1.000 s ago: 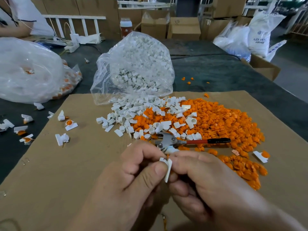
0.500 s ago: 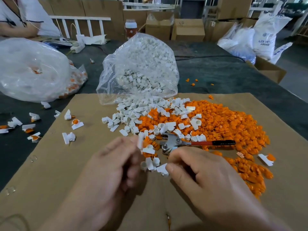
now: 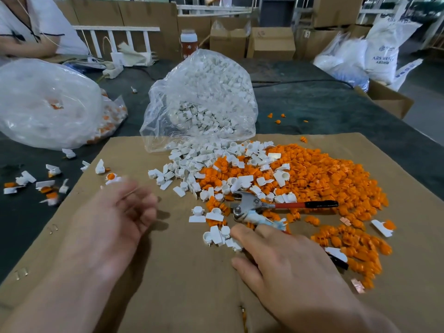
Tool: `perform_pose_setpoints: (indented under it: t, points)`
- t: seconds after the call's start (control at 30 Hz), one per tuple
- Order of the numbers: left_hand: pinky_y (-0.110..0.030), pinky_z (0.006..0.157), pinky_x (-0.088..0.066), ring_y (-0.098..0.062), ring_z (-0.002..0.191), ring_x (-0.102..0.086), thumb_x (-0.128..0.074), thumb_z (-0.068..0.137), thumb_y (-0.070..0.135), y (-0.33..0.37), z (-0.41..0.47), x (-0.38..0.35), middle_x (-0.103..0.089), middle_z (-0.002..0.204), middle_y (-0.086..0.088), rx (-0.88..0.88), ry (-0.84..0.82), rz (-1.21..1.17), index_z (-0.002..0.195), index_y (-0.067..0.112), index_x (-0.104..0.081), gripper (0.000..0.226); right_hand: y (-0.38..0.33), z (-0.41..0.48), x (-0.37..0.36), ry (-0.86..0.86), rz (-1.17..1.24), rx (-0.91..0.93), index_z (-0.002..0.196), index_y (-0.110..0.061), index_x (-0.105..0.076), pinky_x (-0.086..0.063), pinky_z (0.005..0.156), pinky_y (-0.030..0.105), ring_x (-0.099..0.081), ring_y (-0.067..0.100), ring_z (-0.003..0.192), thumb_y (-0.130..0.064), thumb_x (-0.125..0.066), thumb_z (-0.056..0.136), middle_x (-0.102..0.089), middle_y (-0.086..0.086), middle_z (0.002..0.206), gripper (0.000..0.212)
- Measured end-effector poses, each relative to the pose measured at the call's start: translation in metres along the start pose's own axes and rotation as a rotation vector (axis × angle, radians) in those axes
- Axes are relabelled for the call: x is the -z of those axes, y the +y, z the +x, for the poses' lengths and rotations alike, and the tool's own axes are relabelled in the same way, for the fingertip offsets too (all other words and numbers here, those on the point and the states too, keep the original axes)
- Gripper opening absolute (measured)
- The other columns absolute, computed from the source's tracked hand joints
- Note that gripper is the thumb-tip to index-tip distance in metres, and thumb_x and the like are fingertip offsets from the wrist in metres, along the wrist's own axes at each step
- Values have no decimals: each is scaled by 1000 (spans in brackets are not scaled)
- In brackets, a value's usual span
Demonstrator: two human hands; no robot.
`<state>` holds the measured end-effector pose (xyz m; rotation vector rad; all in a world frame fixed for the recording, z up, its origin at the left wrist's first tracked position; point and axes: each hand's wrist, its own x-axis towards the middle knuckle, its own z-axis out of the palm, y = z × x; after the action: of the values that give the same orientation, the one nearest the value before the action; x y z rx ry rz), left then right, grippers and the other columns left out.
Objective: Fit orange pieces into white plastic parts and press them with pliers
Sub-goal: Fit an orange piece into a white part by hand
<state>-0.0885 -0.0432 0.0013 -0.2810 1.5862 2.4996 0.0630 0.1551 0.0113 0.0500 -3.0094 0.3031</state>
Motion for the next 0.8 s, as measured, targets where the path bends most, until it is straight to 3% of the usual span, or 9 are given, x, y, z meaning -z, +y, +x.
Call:
perform_pose_setpoints:
  t: [0.03, 0.1, 0.17, 0.2, 0.33, 0.43, 0.53, 0.73, 0.8]
  points:
    - [-27, 58, -49, -5, 57, -65, -69, 90, 26, -2, -8, -8, -74, 78, 5, -103, -13, 373, 91, 28, -74, 6, -1, 1, 0, 7, -19, 8, 132, -40, -17, -32, 56, 30, -47, 16, 78, -55, -30, 98, -40, -8, 92, 40]
    - [-23, 69, -44, 6, 73, -62, -65, 91, 38, -9, -26, -18, -70, 88, 19, -346, -159, 1000, 99, 44, -70, 12, -4, 3, 1, 6, -51, 9, 130, -40, -17, -23, 49, 27, -41, 17, 72, -55, -30, 98, -33, -8, 88, 37]
    - [-25, 84, -45, 2, 99, -56, -61, 89, 46, -15, -39, -22, -58, 114, 22, -463, -286, 1400, 123, 46, -61, 34, -6, 6, 1, -7, -78, -2, 128, -39, -21, -19, 47, 26, -38, 18, 70, -55, -30, 99, -32, -7, 88, 35]
    - [-28, 89, -45, -5, 106, -55, -60, 90, 47, -19, -40, -22, -54, 125, 18, -516, -323, 1460, 133, 43, -57, 43, -5, 6, 1, -15, -90, -9, 126, -37, -26, -19, 47, 27, -38, 18, 69, -54, -30, 99, -32, -7, 89, 32]
    - [-33, 93, -43, -20, 109, -56, -68, 90, 26, -23, -38, -22, -60, 131, 9, -750, -450, 1523, 131, 30, -64, 41, -4, 7, 2, -41, -102, -32, 115, -31, -42, -16, 47, 26, -35, 17, 68, -50, -32, 101, -33, -7, 90, 26]
    - [-39, 78, -50, -21, 90, -57, -73, 86, 17, -25, -37, -23, -67, 110, 11, -790, -481, 1506, 106, 30, -70, 24, -4, 7, 2, -36, -82, -36, 110, -29, -44, -18, 48, 25, -35, 16, 70, -48, -33, 101, -33, -8, 91, 24]
    - [-38, 68, -50, -16, 81, -54, -73, 85, 19, -24, -38, -24, -59, 88, 14, -806, -466, 1457, 90, 31, -64, 16, -3, 4, 4, 22, -19, -53, 108, -32, -41, -26, 55, 28, -38, 14, 73, -49, -30, 101, -40, -9, 97, 22]
    - [-41, 76, -53, -11, 86, -58, -67, 90, 24, -27, -39, -23, -56, 99, 14, -791, -409, 1361, 110, 31, -67, 22, -1, 2, 7, 176, 305, -90, 88, -35, -44, -40, 56, 21, -52, 6, 75, -50, -39, 94, -52, -13, 81, 17]
    - [-24, 77, -51, -6, 85, -60, -61, 93, 33, -24, -45, -25, -55, 103, 18, -785, -372, 1242, 110, 34, -67, 19, 2, 2, 7, 213, 588, -152, 90, -37, -54, -45, 52, 19, -56, 3, 64, -50, -44, 92, -60, -13, 77, 17]
